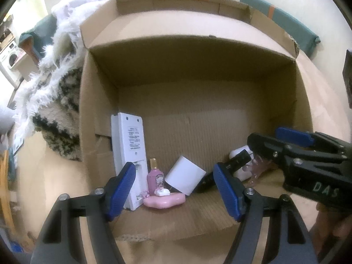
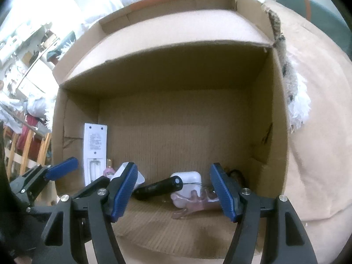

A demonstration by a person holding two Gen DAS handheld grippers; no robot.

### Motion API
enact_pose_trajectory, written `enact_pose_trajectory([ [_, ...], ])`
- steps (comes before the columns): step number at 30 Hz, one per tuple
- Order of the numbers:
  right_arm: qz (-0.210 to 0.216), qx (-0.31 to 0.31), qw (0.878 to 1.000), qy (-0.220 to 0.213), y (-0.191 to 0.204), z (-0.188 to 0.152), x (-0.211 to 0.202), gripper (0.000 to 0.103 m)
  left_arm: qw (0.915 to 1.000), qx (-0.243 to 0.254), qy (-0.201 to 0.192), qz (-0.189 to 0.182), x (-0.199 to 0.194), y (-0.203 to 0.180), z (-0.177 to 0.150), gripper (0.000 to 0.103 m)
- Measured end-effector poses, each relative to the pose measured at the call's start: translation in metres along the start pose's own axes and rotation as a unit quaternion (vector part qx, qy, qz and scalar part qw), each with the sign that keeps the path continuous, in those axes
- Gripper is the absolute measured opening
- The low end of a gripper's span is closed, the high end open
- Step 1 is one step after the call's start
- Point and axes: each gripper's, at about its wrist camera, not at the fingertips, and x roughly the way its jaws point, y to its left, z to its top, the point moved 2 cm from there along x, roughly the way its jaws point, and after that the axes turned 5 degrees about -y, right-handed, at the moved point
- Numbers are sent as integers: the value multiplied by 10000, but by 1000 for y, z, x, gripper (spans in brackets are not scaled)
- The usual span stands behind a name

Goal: Organize rigid objects
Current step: 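Lower both items into the box and open both grippers, then withdraw both tools from the box toward the remaining pill bottles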

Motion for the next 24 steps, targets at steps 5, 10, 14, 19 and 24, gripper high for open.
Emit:
enact_pose_trajectory([
  [5, 23, -77, 9999, -107, 4, -2, -12, 72, 9998, 159, -99, -69, -14, -1, 0, 71],
  [10, 79, -33, 9998, -173, 4, -11, -27, 72, 9992, 130, -371, -62, -43, 11, -9, 71],
  [14, 19, -61, 9997, -221, 5, -21, -39, 72, 9989, -13, -453, -118, -62, 23, -23, 71],
  [19, -52, -91, 9996, -246, 5, -41, -55, 72, 9989, -174, -422, -54, -80, 36, -43, 71],
  [24, -118, -69, 9996, -244, 7, -64, -67, 72, 9978, -610, -225, -99, -85, 50, -62, 71],
])
